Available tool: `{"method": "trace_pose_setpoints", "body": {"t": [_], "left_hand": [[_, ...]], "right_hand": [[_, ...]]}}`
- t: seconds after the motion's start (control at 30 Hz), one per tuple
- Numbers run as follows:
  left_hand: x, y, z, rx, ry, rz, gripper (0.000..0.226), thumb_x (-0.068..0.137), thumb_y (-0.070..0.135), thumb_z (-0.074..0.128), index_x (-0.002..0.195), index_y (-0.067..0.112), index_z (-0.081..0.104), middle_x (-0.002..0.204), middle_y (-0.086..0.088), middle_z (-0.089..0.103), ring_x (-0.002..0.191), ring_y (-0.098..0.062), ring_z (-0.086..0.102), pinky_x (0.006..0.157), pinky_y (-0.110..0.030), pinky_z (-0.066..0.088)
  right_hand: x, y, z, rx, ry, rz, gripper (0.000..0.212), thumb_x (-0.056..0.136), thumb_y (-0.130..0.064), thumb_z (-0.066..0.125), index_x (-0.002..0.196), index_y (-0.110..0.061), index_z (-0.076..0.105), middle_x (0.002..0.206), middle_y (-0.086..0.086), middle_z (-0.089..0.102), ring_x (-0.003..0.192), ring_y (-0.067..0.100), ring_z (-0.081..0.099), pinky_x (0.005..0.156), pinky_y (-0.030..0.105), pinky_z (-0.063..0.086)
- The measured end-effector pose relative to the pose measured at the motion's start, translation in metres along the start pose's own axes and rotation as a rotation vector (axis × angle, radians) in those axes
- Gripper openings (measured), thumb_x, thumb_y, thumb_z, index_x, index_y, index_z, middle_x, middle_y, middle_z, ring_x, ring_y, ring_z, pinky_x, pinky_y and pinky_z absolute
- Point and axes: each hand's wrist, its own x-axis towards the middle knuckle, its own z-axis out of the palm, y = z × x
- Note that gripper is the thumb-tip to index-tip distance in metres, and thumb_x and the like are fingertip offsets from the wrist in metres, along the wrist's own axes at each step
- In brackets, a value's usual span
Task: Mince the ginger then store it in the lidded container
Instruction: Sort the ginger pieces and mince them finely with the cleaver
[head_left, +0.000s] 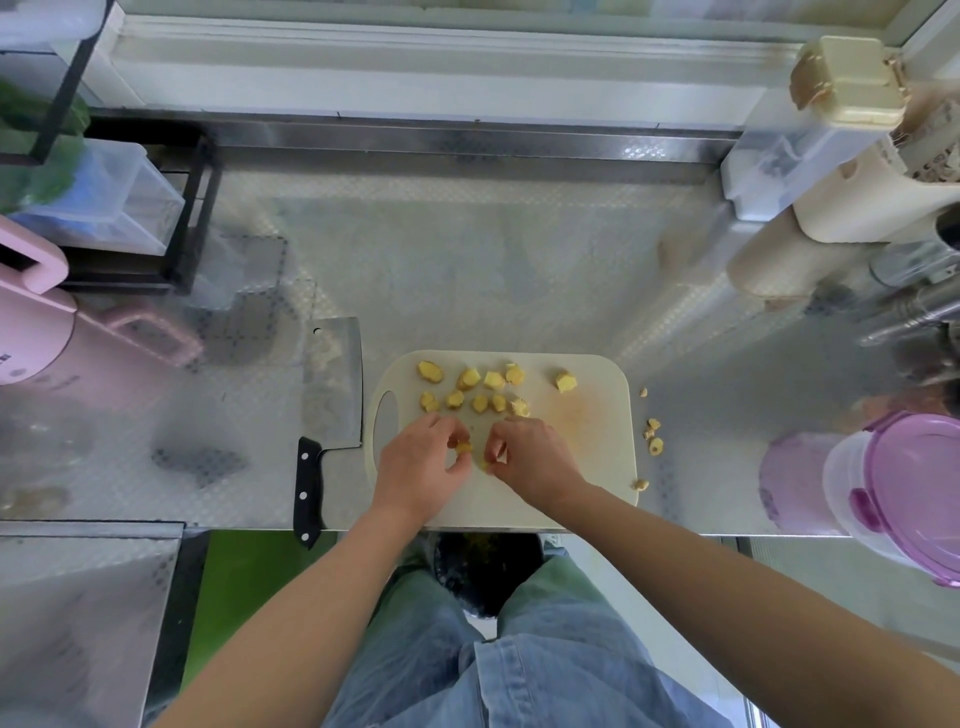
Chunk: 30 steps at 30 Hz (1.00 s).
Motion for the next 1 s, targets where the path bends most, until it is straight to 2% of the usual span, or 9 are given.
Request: {"method": "trace_pose_setpoints", "body": {"t": [0.17,0.27,0.33,0.43,0.6,0.87,1.0], "left_hand": [[0.005,0.003,0.0,0.01,0.004,0.006,0.013,0.084,0.026,0.066,0.096,0.021,0.066,0.091,0.011,0.058,0.075,-0.006,0.047,0.062,-0.024,0.039],[0.007,0.005,0.001,0.002,0.027,0.038,0.009,0.083,0.024,0.066,0.091,0.021,0.065,0.089,0.011,0.06,0.073,-0.007,0.049,0.059,-0.024,0.038],[0.009,0.008,0.004,0.001,0.04,0.054,0.009,0.082,0.023,0.068,0.089,0.02,0.066,0.088,0.01,0.061,0.072,-0.007,0.049,0.058,-0.023,0.038],[0.015,0.016,0.008,0.007,0.043,0.063,0.01,0.082,0.023,0.068,0.091,0.02,0.066,0.089,0.009,0.061,0.074,-0.007,0.05,0.058,-0.024,0.039],[0.028,0.036,0.012,0.033,0.069,0.156,0.014,0.079,0.022,0.071,0.092,0.02,0.067,0.088,0.006,0.063,0.076,-0.015,0.059,0.057,-0.032,0.051],[0.062,0.069,0.026,0.133,0.098,0.226,0.019,0.065,0.011,0.082,0.077,0.018,0.069,0.076,0.001,0.062,0.074,-0.02,0.059,0.051,-0.027,0.042],[0.072,0.069,0.032,0.192,0.063,0.231,0.022,0.064,0.009,0.083,0.079,0.019,0.071,0.074,0.003,0.064,0.08,-0.021,0.056,0.054,-0.031,0.046]], "right_hand": [[-0.002,0.01,-0.006,0.187,-0.032,0.006,0.013,0.075,-0.01,0.074,0.082,-0.017,0.065,0.077,-0.007,0.062,0.065,0.006,0.052,0.066,0.023,0.043],[0.004,0.027,-0.022,0.341,0.085,0.129,0.016,0.069,-0.005,0.08,0.078,-0.013,0.068,0.073,-0.002,0.065,0.06,-0.002,0.052,0.062,0.016,0.042],[0.008,0.04,-0.037,0.367,0.171,0.216,0.016,0.067,-0.005,0.082,0.077,-0.012,0.071,0.072,-0.003,0.066,0.06,-0.003,0.054,0.061,0.012,0.043],[0.012,0.054,-0.052,0.379,0.204,0.28,0.017,0.067,-0.007,0.083,0.076,-0.014,0.071,0.074,-0.004,0.067,0.062,-0.002,0.055,0.059,0.006,0.041],[0.011,0.061,-0.055,0.394,0.182,0.313,0.016,0.068,-0.008,0.083,0.076,-0.015,0.071,0.073,-0.005,0.067,0.061,-0.002,0.055,0.057,0.004,0.04],[0.005,0.069,-0.059,0.45,0.18,0.307,0.018,0.067,-0.01,0.084,0.073,-0.019,0.07,0.072,-0.006,0.068,0.063,0.001,0.057,0.069,0.02,0.051],[0.007,0.073,-0.064,0.469,0.189,0.313,0.017,0.068,-0.011,0.083,0.073,-0.02,0.069,0.073,-0.007,0.068,0.063,-0.002,0.057,0.071,0.018,0.05]]}}
